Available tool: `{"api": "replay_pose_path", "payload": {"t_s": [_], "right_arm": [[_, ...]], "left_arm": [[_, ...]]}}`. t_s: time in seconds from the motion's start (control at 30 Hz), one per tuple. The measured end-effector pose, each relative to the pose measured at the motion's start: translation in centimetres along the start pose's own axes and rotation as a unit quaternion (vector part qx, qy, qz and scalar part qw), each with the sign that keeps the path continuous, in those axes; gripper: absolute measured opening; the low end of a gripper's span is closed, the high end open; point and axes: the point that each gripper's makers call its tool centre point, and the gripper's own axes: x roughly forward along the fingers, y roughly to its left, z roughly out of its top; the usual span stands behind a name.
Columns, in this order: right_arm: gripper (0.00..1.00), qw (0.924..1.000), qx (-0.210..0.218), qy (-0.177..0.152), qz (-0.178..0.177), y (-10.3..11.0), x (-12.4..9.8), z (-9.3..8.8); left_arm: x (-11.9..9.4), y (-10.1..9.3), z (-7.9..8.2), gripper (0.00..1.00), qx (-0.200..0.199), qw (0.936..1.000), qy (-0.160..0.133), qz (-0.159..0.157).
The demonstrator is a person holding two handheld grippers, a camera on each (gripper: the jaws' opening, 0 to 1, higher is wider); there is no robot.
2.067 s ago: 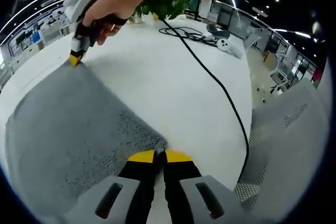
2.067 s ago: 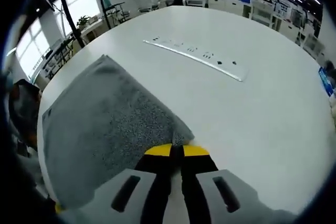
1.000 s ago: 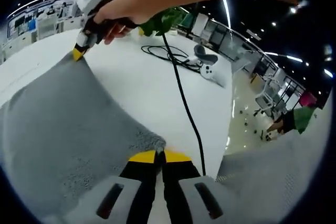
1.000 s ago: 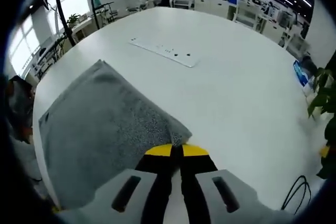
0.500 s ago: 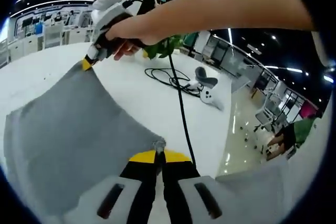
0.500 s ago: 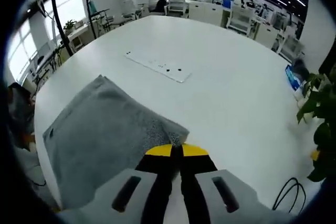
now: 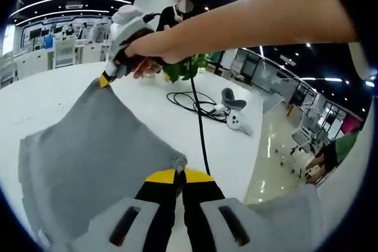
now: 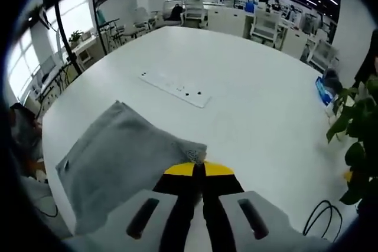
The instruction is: Fold the towel on the table until its edges align and the towel forms a compact rectangular stack.
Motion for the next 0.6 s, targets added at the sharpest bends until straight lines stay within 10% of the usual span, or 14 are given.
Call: {"api": "replay_pose_path", "payload": {"t_s": [0.6], "right_arm": [[0.01,0.9999,0.006,-0.009,0.001,1.6,-0.9,2.5]], "left_arm": [[-3.2,2.2,1.3,0.02,0.019,0.9992,-0.021,0.026]]}}
